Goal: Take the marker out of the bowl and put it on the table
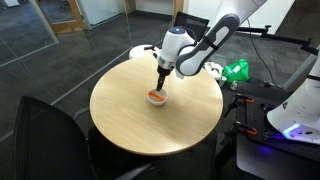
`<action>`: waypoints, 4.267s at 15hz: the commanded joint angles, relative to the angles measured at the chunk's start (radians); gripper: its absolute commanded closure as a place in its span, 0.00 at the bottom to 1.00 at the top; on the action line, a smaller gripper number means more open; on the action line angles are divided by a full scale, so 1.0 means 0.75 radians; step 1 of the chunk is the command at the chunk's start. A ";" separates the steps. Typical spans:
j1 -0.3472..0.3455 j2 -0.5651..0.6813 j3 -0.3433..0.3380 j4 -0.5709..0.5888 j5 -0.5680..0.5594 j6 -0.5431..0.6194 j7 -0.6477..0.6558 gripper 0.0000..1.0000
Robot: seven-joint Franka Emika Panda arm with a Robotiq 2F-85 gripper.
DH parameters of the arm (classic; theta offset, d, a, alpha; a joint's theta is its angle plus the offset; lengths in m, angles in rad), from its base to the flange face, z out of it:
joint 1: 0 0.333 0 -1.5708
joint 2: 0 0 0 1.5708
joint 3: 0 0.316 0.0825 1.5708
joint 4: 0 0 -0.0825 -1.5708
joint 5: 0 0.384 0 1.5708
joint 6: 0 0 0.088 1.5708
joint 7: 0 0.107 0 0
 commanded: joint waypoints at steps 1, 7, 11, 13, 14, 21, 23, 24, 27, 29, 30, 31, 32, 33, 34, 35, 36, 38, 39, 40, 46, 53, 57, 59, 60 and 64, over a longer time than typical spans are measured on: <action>0.000 0.068 0.025 0.102 0.044 -0.095 -0.065 0.23; 0.001 0.152 0.032 0.189 0.045 -0.158 -0.069 0.24; -0.011 0.207 0.040 0.250 0.053 -0.181 -0.093 0.32; -0.016 0.233 0.043 0.284 0.057 -0.202 -0.098 0.35; -0.017 0.246 0.043 0.303 0.058 -0.215 -0.101 0.37; -0.029 0.323 0.062 0.416 0.083 -0.290 -0.153 0.42; -0.036 0.338 0.076 0.437 0.103 -0.313 -0.178 0.44; -0.040 0.345 0.083 0.448 0.111 -0.324 -0.189 0.44; -0.039 0.362 0.090 0.472 0.121 -0.355 -0.201 0.71; -0.033 0.367 0.085 0.482 0.122 -0.367 -0.204 0.80; -0.032 0.368 0.083 0.485 0.122 -0.370 -0.202 0.87; -0.029 0.368 0.079 0.486 0.120 -0.369 -0.197 0.96; -0.028 0.368 0.077 0.489 0.119 -0.369 -0.194 0.99; -0.021 0.359 0.071 0.483 0.116 -0.369 -0.184 0.95; -0.014 0.343 0.064 0.471 0.111 -0.365 -0.173 0.95; -0.010 0.328 0.060 0.459 0.109 -0.363 -0.165 0.95; -0.002 0.307 0.052 0.443 0.104 -0.359 -0.153 0.95; 0.006 0.253 0.046 0.396 0.099 -0.339 -0.140 0.95; 0.007 0.218 0.045 0.369 0.096 -0.325 -0.139 0.95; 0.011 0.188 0.041 0.350 0.094 -0.317 -0.134 0.95; 0.043 -0.074 -0.056 0.169 0.067 -0.307 -0.029 0.95; -0.007 -0.322 -0.163 -0.098 0.108 -0.323 0.085 0.95; -0.084 -0.318 -0.168 -0.170 0.199 -0.301 0.032 0.95; -0.119 -0.278 -0.159 -0.171 0.255 -0.272 0.010 0.95; -0.135 -0.262 -0.154 -0.171 0.280 -0.259 -0.009 0.95; -0.185 -0.143 -0.126 -0.110 0.368 -0.224 -0.067 0.95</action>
